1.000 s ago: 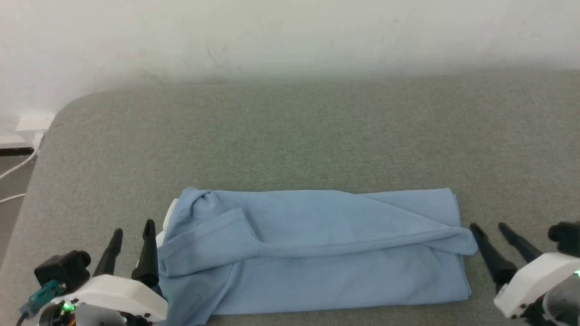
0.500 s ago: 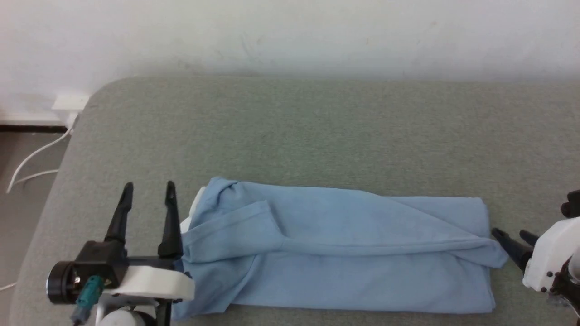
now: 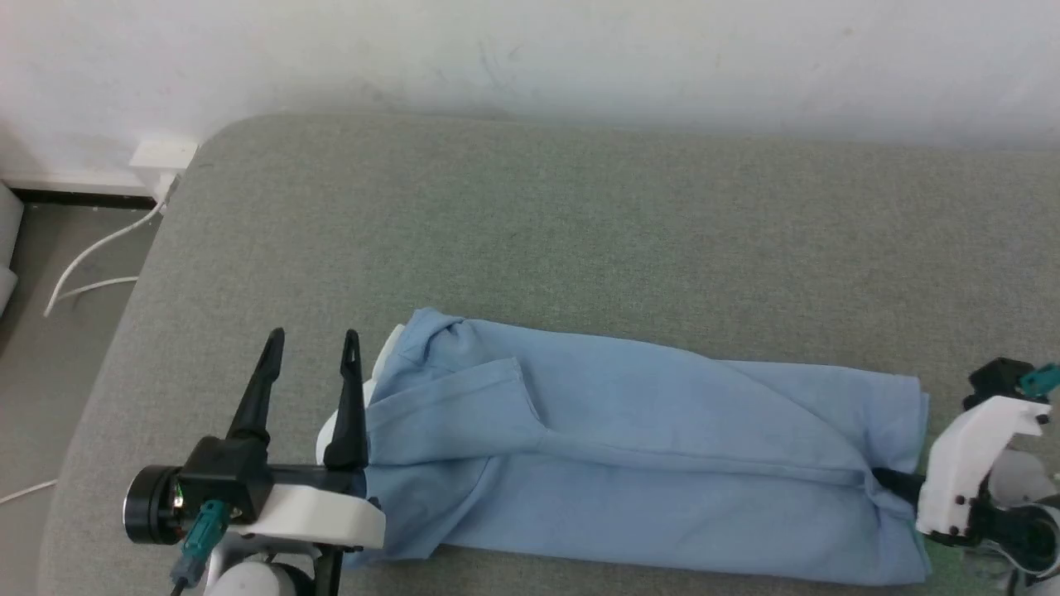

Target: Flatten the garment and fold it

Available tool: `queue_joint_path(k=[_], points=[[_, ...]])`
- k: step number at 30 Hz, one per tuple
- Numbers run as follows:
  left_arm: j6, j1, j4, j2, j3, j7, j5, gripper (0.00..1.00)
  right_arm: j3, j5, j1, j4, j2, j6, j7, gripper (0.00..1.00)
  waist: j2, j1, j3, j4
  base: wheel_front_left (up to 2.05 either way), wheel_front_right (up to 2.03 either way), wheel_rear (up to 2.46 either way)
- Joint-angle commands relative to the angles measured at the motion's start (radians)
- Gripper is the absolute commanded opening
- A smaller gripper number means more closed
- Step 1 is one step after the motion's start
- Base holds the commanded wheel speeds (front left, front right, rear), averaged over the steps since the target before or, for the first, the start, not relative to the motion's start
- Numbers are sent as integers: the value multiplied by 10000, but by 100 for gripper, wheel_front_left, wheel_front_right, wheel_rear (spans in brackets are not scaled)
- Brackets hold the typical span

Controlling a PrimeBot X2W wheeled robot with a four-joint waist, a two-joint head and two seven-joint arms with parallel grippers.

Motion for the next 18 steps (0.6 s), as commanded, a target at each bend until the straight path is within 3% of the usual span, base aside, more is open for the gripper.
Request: queue_joint_path(k=[1, 11, 18], points=[[-76, -42, 65, -62, 78, -46, 147, 100, 398, 84, 335, 343, 491, -7, 226, 0, -1, 0, -73, -46, 0, 0, 0], [-286, 446, 349, -176, 326, -46, 359, 100, 860, -232, -115, -773, -373, -7, -671, 0, -1, 0, -687, -488, 0, 0, 0], [-251, 732, 322, -199, 423, -47, 341, 100, -533, -598, 190, -815, -1187, -7, -584, 0, -1, 0, -848, -934, 0, 0, 0]])
